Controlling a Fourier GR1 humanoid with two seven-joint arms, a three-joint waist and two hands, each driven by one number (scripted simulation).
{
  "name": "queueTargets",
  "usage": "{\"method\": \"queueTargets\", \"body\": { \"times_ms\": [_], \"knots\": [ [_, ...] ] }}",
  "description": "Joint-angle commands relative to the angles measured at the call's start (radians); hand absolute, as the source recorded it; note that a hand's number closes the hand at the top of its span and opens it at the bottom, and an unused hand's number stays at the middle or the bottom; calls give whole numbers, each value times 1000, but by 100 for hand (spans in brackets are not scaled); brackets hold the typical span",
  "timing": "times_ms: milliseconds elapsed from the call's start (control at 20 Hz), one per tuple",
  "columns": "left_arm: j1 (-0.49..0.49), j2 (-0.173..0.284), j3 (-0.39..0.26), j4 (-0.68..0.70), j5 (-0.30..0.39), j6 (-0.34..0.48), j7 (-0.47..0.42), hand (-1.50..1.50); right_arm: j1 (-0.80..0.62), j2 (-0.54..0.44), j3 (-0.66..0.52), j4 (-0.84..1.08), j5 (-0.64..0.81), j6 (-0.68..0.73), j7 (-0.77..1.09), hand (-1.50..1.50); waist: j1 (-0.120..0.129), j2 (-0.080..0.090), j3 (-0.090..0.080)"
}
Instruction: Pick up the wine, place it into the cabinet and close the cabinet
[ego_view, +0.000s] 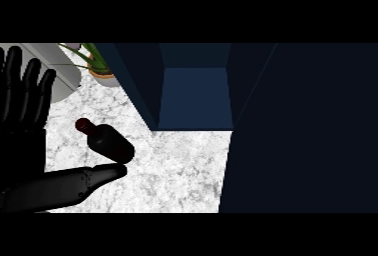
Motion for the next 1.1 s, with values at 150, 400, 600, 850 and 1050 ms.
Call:
{"method": "queueTargets", "body": {
  "times_ms": [150,400,600,850,1050],
  "knots": [
    [-48,11,27,-29,-32,29,109,-150,-109,12,67,-141,106,-96,208,-150,3,1,-1],
    [-64,17,4,-59,-65,34,194,-150,-50,-19,110,-205,116,-114,220,-150,-3,-1,-1],
    [19,35,3,-140,-79,20,229,-150,-44,-20,151,-138,136,-134,141,-150,3,-2,0],
    [-57,13,51,43,-44,43,118,-150,-171,-38,93,-190,113,-182,294,-150,-5,2,-2],
    [11,21,77,63,-2,21,59,-150,-164,-27,225,-162,238,-225,258,-150,-7,-1,-3]
  ]
}}
